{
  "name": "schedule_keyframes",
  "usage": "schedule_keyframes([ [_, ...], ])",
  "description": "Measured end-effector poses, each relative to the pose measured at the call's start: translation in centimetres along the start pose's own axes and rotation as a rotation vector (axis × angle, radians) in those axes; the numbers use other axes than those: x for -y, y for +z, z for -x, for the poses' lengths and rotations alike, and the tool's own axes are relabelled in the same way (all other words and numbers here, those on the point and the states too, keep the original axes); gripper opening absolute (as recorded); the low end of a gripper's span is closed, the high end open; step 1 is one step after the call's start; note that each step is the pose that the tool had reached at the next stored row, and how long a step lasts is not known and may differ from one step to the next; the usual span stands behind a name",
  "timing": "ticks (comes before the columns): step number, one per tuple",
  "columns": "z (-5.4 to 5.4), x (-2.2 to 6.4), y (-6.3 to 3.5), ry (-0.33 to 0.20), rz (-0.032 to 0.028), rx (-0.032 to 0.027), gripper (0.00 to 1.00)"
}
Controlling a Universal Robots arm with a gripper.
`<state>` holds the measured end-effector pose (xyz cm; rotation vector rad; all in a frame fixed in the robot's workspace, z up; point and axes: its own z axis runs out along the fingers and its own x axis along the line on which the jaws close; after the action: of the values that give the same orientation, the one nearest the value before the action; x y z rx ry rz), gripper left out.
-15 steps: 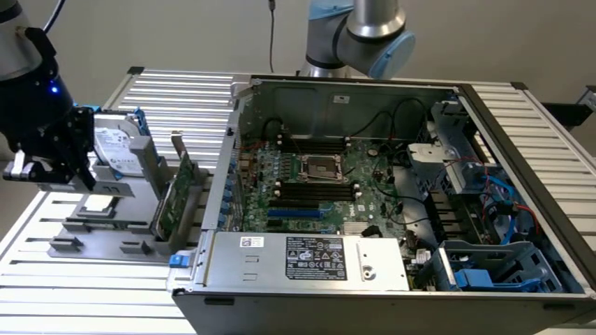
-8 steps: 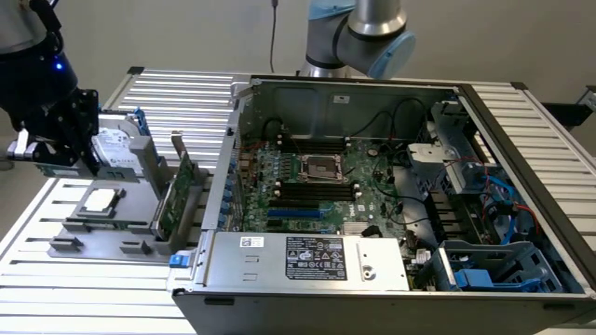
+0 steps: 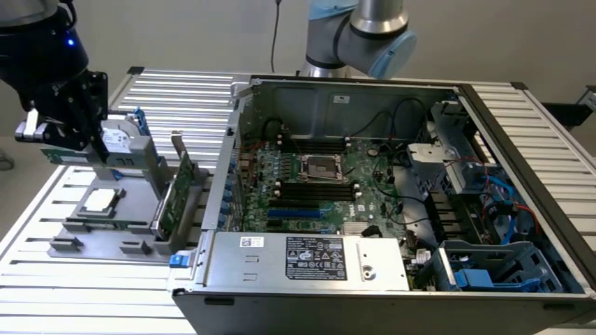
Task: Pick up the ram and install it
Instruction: 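Pick up the ram and move it above insertion slot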
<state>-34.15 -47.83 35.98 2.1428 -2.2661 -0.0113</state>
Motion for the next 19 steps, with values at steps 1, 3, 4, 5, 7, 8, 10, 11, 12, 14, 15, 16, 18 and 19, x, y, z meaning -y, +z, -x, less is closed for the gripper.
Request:
schedule_keyframes([
  [1, 0.0, 0.34, -0.22, -0.001, 0.0008, 0.0008, 0.13],
  [3, 0.1, 1.11, -0.62, -0.002, 0.0021, 0.0049, 0.13],
  [4, 0.1, 1.54, -0.8, -0.003, 0.0026, 0.008, 0.13],
  [5, 0.1, 1.97, -0.98, -0.003, 0.0031, 0.0109, 0.13],
  [7, 0.1, 2.82, -1.35, -0.003, 0.0042, 0.0166, 0.13],
  [8, 0.2, 3.2, -1.53, -0.004, 0.0047, 0.0196, 0.13],
  [10, 0.2, 3.92, -1.91, -0.005, 0.0062, 0.0257, 0.13],
  [11, 0.2, 4.23, -2.05, -0.006, 0.0072, 0.0275, 0.13],
  [12, 0.2, 4.52, -2.19, -0.007, 0.0082, 0.0288, 0.13],
  [14, 0.3, 5.16, -2.48, -0.008, 0.0101, 0.0318, 0.13],
  [15, 0.3, 5.48, -2.63, -0.009, 0.0109, 0.0332, 0.13],
  [16, 0.3, 5.83, -2.79, -0.01, 0.0118, 0.0344, 0.13],
  [18, 0.3, 6.55, -3.11, -0.011, 0.0134, 0.0369, 0.13],
  [19, 0.4, 6.92, -3.25, -0.011, 0.0142, 0.0378, 0.13],
])
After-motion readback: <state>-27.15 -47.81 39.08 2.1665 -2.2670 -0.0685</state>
